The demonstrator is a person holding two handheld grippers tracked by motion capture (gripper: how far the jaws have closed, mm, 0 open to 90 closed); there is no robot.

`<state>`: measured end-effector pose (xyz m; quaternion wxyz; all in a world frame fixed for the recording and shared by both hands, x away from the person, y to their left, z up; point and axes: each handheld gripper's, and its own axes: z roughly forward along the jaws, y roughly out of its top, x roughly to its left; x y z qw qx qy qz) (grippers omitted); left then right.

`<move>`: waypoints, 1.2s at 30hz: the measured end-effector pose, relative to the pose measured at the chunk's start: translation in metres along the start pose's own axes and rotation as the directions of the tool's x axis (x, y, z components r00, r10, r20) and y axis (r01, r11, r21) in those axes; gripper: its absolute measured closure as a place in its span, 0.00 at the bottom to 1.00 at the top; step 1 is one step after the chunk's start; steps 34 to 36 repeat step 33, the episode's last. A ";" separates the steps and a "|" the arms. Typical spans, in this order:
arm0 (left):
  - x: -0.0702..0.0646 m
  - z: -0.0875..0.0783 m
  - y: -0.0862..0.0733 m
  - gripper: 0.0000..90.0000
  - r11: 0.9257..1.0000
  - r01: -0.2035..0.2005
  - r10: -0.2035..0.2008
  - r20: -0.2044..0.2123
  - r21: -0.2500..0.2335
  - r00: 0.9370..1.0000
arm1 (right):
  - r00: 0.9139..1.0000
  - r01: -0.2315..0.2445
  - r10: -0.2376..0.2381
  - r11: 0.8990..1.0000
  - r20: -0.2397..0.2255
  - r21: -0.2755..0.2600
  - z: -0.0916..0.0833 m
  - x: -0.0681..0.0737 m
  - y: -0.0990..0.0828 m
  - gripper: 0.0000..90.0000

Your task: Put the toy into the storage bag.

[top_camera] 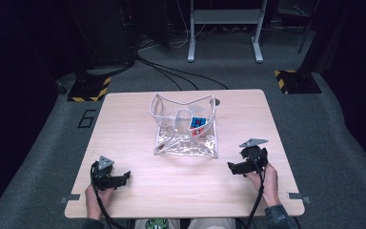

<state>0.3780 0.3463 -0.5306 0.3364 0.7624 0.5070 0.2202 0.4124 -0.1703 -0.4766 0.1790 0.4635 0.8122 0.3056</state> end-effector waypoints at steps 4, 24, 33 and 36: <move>0.000 0.000 0.000 0.13 1.000 -0.001 0.001 0.003 0.004 1.000 | 1.000 -0.024 0.024 1.000 0.003 0.009 0.002 -0.003 -0.011 0.00; 0.000 0.000 0.000 0.13 1.000 -0.001 0.001 0.002 0.005 1.000 | 0.990 -0.110 0.110 0.994 0.083 -0.003 0.006 -0.018 -0.065 0.00; 0.000 0.000 0.000 0.13 1.000 0.001 -0.001 0.000 0.004 1.000 | 0.989 -0.105 0.113 0.991 0.095 -0.084 0.004 -0.019 -0.076 0.00; 0.000 0.000 0.000 0.13 1.000 0.001 -0.001 0.000 0.004 1.000 | 0.989 -0.105 0.113 0.991 0.095 -0.084 0.004 -0.019 -0.076 0.00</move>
